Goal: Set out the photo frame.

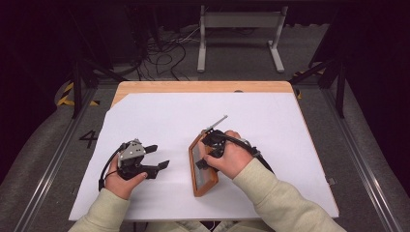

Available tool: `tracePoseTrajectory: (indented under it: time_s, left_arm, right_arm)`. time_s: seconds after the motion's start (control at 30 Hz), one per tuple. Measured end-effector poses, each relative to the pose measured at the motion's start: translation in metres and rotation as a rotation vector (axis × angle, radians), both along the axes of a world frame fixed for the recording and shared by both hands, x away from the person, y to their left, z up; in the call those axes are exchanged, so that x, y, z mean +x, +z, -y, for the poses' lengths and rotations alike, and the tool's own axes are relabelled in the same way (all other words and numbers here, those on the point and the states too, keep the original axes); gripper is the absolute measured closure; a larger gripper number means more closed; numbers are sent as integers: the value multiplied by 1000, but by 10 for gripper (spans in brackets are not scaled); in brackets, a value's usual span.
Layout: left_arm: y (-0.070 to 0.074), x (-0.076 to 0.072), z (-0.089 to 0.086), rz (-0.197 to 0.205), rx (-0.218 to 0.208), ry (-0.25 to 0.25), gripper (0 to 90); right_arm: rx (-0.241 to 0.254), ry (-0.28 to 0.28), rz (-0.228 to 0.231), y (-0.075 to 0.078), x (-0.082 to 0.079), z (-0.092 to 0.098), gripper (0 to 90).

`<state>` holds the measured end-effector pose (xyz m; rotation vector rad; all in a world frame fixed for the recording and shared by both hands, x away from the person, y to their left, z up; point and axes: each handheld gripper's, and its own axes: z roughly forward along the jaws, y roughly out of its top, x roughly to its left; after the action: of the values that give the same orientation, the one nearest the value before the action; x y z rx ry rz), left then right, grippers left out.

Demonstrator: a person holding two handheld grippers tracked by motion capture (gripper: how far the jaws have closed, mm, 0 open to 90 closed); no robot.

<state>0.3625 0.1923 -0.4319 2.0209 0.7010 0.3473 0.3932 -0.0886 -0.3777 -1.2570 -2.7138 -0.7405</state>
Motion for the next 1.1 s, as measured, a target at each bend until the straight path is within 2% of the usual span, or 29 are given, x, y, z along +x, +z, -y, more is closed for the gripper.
tracePoseTrajectory:
  time_s: [0.13,0.23,0.5,0.63,0.73,1.0,1.1]
  left_arm:
    - [1,1,-2,5,-13,7,270]
    - [1,1,-3,3,-22,12,270]
    - [1,1,-5,4,-26,12,276]
    - [1,1,-5,0,-30,18,276]
    - [1,1,-5,-4,-32,20,276]
    - [1,1,-5,-5,-33,22,276]
    - [1,1,-5,-3,-29,16,276]
  right_arm:
    - [3,1,4,4,1,1,618]
    - [-8,3,10,5,2,1,638]
    - [23,20,-10,9,6,5,701]
    - [-12,47,35,15,8,9,710]
    - [-20,70,47,19,10,12,711]
    - [-18,217,89,47,20,27,712]
    - [-33,334,108,55,25,30,712]
